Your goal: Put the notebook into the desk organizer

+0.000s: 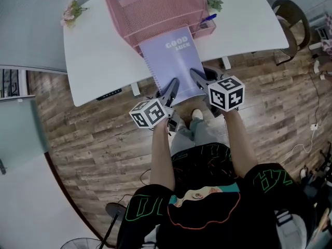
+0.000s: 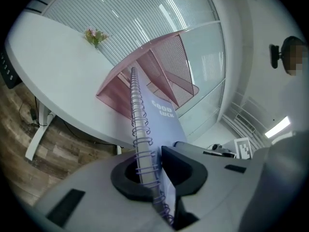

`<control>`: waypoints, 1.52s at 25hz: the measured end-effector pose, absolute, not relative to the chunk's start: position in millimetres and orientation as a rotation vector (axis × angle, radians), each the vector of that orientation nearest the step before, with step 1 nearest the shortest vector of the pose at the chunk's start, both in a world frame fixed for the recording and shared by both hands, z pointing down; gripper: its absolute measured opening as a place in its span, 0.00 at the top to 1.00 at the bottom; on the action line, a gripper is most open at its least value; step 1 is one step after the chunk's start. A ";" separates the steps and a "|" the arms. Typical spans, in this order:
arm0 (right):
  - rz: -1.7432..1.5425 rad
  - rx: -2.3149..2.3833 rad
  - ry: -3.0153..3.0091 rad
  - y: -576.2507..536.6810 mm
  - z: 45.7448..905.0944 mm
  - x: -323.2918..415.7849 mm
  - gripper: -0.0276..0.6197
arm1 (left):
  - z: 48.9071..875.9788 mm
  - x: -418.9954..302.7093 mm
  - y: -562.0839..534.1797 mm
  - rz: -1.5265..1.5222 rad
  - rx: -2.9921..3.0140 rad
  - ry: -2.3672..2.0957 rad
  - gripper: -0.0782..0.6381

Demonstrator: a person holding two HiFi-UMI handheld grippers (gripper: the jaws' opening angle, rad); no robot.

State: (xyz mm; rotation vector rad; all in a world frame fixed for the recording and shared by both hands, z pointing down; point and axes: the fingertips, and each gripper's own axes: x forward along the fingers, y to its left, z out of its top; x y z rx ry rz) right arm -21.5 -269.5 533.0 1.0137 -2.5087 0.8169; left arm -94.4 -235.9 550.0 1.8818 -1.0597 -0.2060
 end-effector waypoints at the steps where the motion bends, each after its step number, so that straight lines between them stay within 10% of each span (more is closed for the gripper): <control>1: 0.818 1.012 -2.506 -271.9 533.4 -21.9 0.84 | 550.3 -94.7 -238.0 -0.205 1.877 -1.055 0.81; 23: 0.418 1.041 -2.429 -324.1 506.3 -2.3 0.68 | 528.9 -118.8 -302.3 -0.480 1.733 -0.889 0.83; 31: 0.066 0.527 -2.414 -259.3 496.0 -24.3 0.91 | 524.6 -124.7 -321.4 -0.497 1.700 -0.832 0.83; 38: -0.109 0.237 -2.251 -212.3 530.7 -58.2 0.91 | 525.0 -129.9 -328.5 -0.453 1.701 -0.822 0.82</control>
